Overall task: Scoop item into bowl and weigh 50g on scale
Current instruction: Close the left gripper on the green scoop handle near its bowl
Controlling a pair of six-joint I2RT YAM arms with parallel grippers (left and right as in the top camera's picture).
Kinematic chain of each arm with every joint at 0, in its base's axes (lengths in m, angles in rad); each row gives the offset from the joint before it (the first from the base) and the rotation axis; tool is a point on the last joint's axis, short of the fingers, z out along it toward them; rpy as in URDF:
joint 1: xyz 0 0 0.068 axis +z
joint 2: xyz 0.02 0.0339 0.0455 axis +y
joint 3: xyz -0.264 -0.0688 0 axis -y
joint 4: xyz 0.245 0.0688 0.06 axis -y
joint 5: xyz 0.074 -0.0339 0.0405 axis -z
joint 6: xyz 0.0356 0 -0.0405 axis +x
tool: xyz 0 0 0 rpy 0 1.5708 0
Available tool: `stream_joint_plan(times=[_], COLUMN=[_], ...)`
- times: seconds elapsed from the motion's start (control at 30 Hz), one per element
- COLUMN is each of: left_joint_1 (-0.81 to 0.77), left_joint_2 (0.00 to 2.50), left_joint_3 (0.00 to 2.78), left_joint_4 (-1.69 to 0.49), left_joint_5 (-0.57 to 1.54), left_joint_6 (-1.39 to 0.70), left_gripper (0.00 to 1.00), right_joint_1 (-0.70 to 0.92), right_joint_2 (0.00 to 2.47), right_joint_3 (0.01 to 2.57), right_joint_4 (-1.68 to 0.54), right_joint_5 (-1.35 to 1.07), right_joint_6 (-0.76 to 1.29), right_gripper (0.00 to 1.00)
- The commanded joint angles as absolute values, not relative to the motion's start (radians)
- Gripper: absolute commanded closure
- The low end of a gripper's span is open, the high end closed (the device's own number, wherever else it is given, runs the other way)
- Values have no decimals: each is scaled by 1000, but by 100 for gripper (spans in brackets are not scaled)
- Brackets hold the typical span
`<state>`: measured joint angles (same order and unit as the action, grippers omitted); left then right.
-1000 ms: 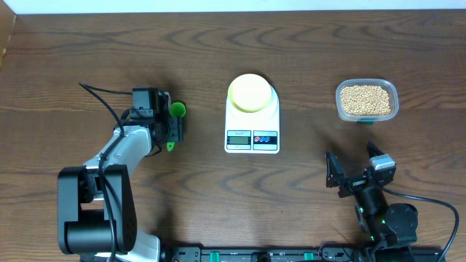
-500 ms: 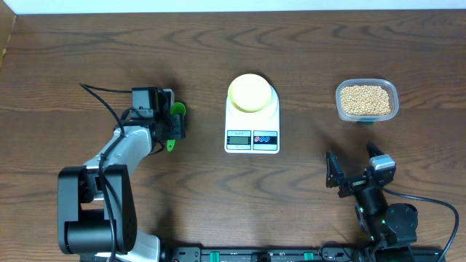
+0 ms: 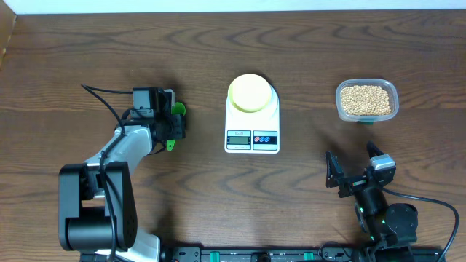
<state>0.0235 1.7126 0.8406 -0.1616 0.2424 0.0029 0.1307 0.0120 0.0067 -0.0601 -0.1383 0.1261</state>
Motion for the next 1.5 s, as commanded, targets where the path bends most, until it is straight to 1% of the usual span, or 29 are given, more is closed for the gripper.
stream_joint_plan(times=[0.0, 0.17, 0.5, 0.73, 1.47], left_joint_1=[27, 27, 27, 27, 27], left_joint_2=[1732, 1732, 1732, 1732, 1732], left_joint_3=[822, 822, 822, 822, 822], left_joint_4=[-146, -105, -102, -48, -62], left_joint_5=[257, 258, 258, 258, 258], left_joint_6=[-23, -24, -24, -24, -24], left_gripper=[49, 49, 49, 49, 49], right_joint_1=[138, 138, 138, 138, 138], right_joint_2=[6, 6, 6, 6, 6], right_joint_3=[5, 5, 5, 5, 5], right_joint_4=[-64, -64, -64, -64, -64], right_joint_5=[-138, -138, -138, -138, -138], right_joint_6=[134, 134, 134, 134, 134], right_gripper=[1, 1, 1, 1, 1])
